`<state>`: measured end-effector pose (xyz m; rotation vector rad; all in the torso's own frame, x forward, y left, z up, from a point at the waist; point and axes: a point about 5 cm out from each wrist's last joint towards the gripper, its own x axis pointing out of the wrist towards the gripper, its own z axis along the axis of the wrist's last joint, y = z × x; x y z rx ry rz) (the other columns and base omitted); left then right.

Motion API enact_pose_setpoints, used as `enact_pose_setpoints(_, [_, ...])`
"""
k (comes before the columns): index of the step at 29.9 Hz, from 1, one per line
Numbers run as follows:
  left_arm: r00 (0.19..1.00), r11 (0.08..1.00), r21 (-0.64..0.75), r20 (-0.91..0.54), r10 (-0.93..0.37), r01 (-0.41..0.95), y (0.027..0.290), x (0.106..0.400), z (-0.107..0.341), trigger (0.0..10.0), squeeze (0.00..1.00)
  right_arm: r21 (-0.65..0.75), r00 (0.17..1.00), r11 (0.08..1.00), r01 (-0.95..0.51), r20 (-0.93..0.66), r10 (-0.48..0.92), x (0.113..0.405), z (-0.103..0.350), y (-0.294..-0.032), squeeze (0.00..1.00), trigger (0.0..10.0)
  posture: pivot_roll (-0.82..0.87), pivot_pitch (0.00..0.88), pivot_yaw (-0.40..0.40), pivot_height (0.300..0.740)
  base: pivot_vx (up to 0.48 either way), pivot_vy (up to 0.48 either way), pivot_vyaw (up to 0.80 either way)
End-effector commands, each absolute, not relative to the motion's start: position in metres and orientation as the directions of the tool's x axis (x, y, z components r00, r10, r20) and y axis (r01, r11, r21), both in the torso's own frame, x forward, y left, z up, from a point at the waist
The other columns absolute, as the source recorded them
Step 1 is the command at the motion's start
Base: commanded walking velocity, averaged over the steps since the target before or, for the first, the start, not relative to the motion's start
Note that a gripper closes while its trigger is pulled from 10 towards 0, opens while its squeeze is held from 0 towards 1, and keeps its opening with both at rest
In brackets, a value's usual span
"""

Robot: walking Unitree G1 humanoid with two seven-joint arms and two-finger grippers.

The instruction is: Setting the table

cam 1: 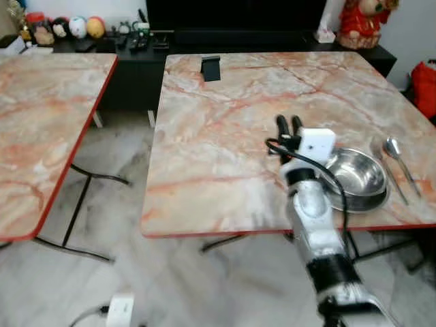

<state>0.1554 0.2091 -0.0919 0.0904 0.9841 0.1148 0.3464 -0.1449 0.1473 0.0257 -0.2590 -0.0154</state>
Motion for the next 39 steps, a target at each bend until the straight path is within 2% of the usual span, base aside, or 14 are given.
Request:
enact_pose_setpoints(1, [0.537,0.989,0.138,-0.83,0.148,-0.06,0.213,0.153,-0.092,10.0,0.0,0.032,0.962,0.999,0.001,0.273,-0.009,0.347,0.151,-0.141,0.0,10.0,-0.04,0.0,-0.031,0.74,0.0,0.48,0.0])
enact_pose_setpoints(23, [0.546,0.988,0.141,-0.824,0.154,-0.066,0.216,0.155,-0.091,10.0,0.0,-0.004,0.971,0.997,-0.081,0.226,0.08,0.353,0.143,-0.131,0.0,10.0,-0.03,0.0,-0.025,0.74,0.0,0.48,0.0])
enact_pose_setpoints(29, [0.546,0.988,0.14,-0.823,0.155,-0.069,0.216,0.156,-0.091,10.0,0.0,-0.07,0.984,0.992,-0.106,0.139,0.115,0.353,0.125,-0.131,0.0,10.0,-0.03,0.0,-0.024,0.74,0.0,0.48,0.0])
enact_pose_setpoints(32, [0.545,0.988,0.14,-0.824,0.155,-0.068,0.217,0.156,-0.09,10.0,0.0,-0.082,0.996,0.993,-0.088,0.02,0.09,0.35,0.102,-0.138,0.0,10.0,-0.03,0.0,-0.024,0.74,0.0,0.396,0.0])
enact_pose_setpoints(33, [0.545,0.988,0.14,-0.824,0.154,-0.068,0.216,0.156,-0.09,10.0,0.0,-0.076,0.996,0.995,-0.061,-0.073,0.056,0.344,0.081,-0.145,0.0,10.0,-0.03,0.0,-0.025,0.74,0.0,0.352,0.0])
enact_pose_setpoints(39, [0.546,0.988,0.137,-0.824,0.154,-0.071,0.216,0.157,-0.09,10.0,0.0,-0.114,0.976,0.991,-0.065,-0.216,0.039,0.326,0.046,-0.154,0.0,10.0,-0.03,0.0,-0.026,0.74,0.0,0.351,0.0])
